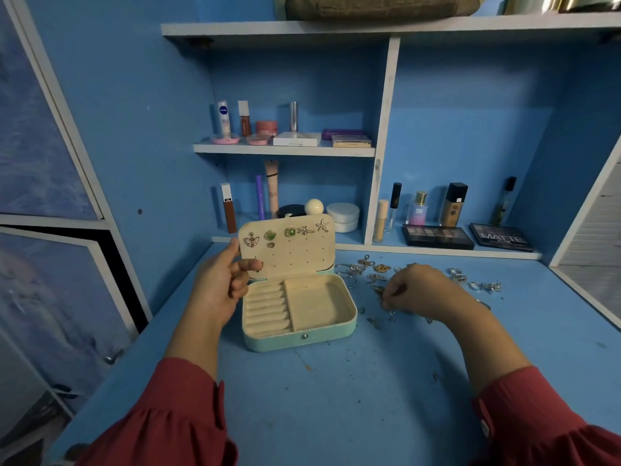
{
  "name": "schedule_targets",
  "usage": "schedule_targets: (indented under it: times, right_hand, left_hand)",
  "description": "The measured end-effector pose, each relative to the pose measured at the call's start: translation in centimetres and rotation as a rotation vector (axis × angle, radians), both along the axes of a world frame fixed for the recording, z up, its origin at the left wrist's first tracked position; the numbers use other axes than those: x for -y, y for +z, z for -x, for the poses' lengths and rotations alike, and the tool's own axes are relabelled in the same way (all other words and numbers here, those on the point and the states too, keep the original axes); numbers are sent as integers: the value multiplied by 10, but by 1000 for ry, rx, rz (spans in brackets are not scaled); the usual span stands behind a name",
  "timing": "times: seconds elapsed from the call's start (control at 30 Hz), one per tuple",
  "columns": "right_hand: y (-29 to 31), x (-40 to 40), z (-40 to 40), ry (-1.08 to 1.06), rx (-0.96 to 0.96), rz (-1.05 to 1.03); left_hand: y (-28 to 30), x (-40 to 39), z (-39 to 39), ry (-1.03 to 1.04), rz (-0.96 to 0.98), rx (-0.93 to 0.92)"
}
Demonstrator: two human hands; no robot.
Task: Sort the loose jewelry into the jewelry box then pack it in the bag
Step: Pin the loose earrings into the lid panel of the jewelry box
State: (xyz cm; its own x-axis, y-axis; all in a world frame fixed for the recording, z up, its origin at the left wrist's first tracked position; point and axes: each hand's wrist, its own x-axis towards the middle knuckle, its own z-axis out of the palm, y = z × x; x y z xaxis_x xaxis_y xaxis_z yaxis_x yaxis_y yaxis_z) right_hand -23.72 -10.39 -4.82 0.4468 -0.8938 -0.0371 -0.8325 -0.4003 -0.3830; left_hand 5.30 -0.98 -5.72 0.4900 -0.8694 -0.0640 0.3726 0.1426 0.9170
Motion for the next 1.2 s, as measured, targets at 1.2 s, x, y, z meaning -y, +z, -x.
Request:
schedule_targets:
  times: [1.2]
  right_hand:
    - [-5,-1,-12,70,-135,0]
  left_hand:
    - [2,-2,3,-12,-16,-56]
